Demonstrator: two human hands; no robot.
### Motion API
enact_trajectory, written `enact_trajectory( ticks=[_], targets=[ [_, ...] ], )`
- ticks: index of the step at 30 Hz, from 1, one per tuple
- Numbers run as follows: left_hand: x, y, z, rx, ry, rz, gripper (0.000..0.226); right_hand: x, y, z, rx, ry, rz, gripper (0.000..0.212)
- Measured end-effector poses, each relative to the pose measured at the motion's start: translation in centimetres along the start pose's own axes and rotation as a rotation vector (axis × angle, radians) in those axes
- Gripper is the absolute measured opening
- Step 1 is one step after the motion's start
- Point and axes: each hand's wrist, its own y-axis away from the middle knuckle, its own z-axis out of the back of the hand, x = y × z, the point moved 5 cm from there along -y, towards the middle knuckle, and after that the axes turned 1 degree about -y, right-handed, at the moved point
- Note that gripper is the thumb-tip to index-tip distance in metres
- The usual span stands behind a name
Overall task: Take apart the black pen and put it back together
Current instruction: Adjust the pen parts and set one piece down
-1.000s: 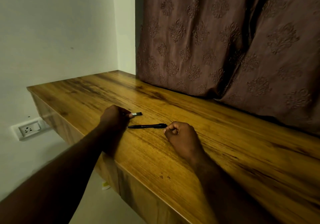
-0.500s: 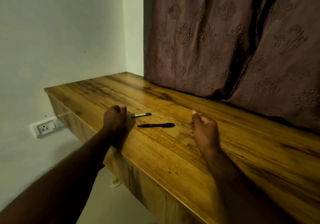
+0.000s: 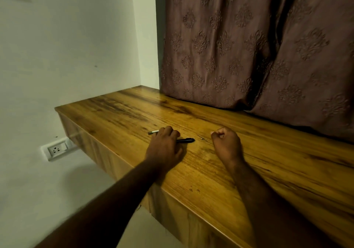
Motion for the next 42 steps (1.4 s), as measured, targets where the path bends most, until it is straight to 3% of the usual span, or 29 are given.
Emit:
enact_trajectory(
  ticks=[4,8,12,24,30,35,38,42],
  targets=[
    [-0.8,-1.2,-1.3,0.059,0.023,0.043,0.041,0.2,0.1,-0.6,0.024,0.22,0.035,0.012],
    [-0.1,-1.3,-1.8,0.086,0.085,0.064,0.037,1.5,0.2,-1.9,0.054,0.568,0.121,0.027],
    [-0.2,-1.2,-1.7,0.113,0.123,0.066,0.03,1.8,0.2,-2.5,0.077,0.698,0.178,0.029],
    [0.0,-1.2,-1.5,0.106,0.216,0.093,0.017,1.7,0.5,-1.8,0.041,0.637,0.158,0.013],
    [-0.3,-0.9,-0.9,0.025,0.289,0.037,0.018,1.0,0.1,-0.9,0.039,0.329,0.075,0.011],
    [-0.4,-0.5,0.4,-0.117,0.353,0.052,0.006,1.6,0.7,-1.0,0.047,0.158,0.122,0.008],
    [0.0,-0.7,0.6,-0.111,0.414,0.142,0.03,2.5,1.6,-1.8,0.118,0.223,0.256,0.007],
    [-0.8,-0.6,1.5,-0.094,0.438,0.106,0.049,3.3,2.2,-2.9,0.195,0.292,0.42,0.008]
  ],
)
